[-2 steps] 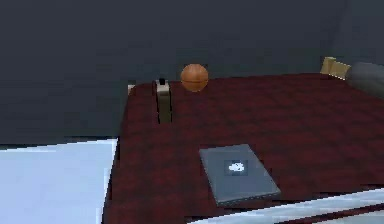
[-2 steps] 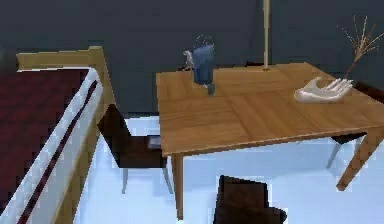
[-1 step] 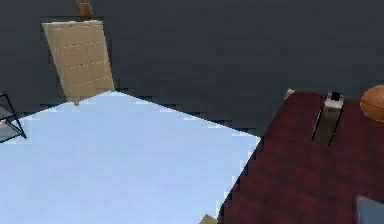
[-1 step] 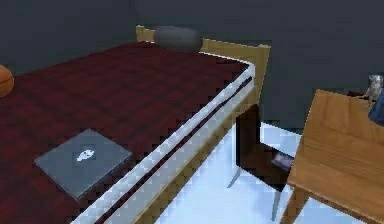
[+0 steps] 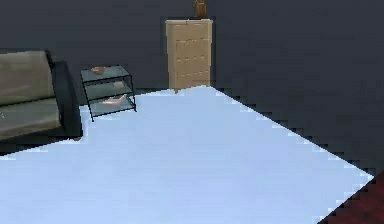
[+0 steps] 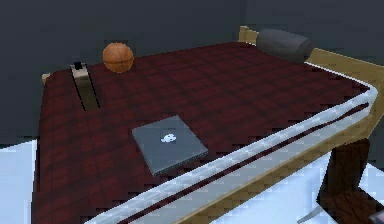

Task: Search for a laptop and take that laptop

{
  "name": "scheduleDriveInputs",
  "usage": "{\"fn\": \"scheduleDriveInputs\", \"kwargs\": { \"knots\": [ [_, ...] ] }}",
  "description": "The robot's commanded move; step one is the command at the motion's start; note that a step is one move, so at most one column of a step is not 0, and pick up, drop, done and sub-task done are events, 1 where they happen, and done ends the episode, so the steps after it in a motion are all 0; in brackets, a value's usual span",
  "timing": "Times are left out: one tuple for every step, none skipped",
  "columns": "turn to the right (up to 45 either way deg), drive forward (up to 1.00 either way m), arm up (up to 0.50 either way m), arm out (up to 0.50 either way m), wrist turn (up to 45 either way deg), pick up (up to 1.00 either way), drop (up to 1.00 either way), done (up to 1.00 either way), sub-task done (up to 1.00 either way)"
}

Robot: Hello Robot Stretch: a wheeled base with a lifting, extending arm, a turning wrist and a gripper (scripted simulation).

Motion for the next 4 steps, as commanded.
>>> {"fn": "scheduleDriveInputs", "kwargs": {
  "knots": [
    [0.0,0.0,0.5,0.0,0.0,0.0,0.0,0.0,0.0],
    [0.0,0.0,0.36,0.0,0.0,0.0,0.0,0.0,0.0],
    [0.0,0.0,0.0,0.28,0.0,0.0,0.0,0.0,0.0],
    [0.0,0.0,0.0,0.0,45.0,0.0,0.0,0.0,0.0]
  ]
}}
